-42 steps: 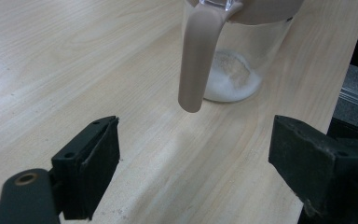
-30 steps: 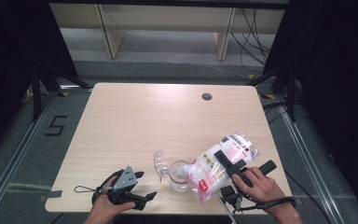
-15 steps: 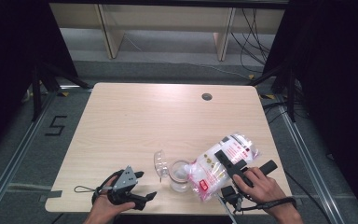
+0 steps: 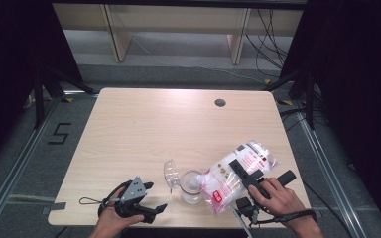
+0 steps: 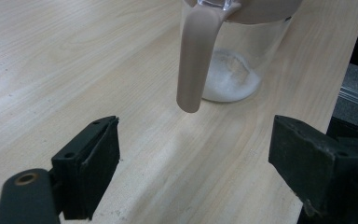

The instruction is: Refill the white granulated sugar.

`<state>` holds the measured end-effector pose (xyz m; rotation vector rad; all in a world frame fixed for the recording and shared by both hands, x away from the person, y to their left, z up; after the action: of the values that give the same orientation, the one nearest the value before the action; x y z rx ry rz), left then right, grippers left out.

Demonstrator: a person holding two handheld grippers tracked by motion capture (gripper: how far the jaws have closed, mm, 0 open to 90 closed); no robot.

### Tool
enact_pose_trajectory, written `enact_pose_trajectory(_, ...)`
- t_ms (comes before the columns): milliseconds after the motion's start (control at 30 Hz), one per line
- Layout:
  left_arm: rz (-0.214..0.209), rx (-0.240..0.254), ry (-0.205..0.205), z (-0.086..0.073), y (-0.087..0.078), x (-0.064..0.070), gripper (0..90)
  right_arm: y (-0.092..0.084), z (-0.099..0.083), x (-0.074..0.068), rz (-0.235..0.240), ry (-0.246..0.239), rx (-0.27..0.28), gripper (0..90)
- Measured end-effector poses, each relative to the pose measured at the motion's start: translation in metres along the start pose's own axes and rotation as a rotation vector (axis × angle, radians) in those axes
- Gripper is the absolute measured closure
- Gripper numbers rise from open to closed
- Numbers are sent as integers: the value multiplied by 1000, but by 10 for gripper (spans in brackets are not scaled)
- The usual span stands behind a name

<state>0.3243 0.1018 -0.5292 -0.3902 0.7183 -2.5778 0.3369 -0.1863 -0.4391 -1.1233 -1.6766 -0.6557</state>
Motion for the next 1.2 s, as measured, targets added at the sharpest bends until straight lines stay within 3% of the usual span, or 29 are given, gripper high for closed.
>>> enact_pose_trajectory(300,-4,4,-2,1,0,0,160,1,1,2,2,-19,14,569)
enact_pose_trajectory(400,1,11,-1,1,0,-1,160,0,2,0,5,-4,3,570)
enact_pose_trajectory(633,-7,8,-2,1,0,1,160,1,6,1,7,-48,11,571)
enact_pose_trajectory(900,-6,8,-2,1,0,1,161,1,6,-1,14,-20,12,573)
enact_pose_trajectory(1200,-3,10,-3,1,0,1,161,0,4,-1,15,-24,11,578)
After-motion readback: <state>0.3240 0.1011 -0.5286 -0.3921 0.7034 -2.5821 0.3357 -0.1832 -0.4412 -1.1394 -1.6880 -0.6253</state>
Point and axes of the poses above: each handheld gripper's, and its own axes: y roughly forward along the jaws, z roughly out of its top, x roughly to its right, the point moved 6 cm from there along y, roughly forward along the jaws, and after that the axes turned 9 degrees about -z, right-handed, at the moved point
